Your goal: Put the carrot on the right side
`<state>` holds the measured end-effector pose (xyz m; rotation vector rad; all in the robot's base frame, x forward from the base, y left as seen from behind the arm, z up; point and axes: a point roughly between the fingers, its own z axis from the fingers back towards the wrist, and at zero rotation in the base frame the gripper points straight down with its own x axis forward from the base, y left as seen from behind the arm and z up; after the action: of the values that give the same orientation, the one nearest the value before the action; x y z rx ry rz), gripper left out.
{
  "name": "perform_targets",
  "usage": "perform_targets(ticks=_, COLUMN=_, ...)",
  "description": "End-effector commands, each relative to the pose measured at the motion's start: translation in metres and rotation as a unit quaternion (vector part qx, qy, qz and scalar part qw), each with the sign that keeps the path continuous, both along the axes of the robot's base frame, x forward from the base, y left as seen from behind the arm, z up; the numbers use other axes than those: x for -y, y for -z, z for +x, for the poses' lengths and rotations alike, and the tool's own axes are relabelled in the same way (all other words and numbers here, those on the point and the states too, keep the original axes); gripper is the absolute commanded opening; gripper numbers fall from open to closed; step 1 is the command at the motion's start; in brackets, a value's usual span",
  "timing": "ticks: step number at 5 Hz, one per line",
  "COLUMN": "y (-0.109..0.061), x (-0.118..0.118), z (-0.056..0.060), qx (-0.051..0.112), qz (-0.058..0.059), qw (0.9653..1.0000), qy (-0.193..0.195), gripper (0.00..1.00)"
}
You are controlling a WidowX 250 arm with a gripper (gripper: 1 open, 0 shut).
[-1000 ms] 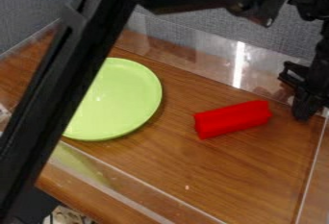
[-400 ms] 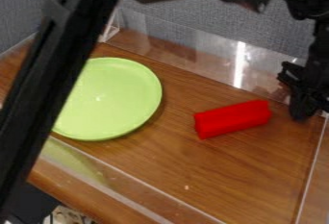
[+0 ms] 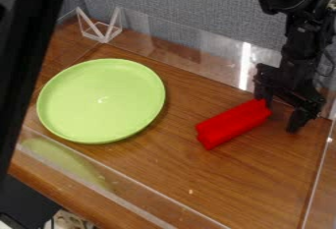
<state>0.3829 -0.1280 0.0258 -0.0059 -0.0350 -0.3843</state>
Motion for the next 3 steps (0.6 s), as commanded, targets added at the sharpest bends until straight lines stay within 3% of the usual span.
perform_targets(ticks=1, y=-0.037, x=-0.003, z=0.002, qx=0.048, qz=-0.007, qw=0.9982, qy=-0.035, gripper=1.00)
perform_targets(ticks=2, y=-0.042, x=-0.004, z=-0.003, qx=0.060, qz=-0.004, qw=0.9963, qy=-0.061, gripper=1.00)
perform_targets(ticks=3, y=-0.064, x=0.006, z=-0.006, qx=0.080, qz=0.002, qw=0.9937, qy=-0.078, gripper=1.00)
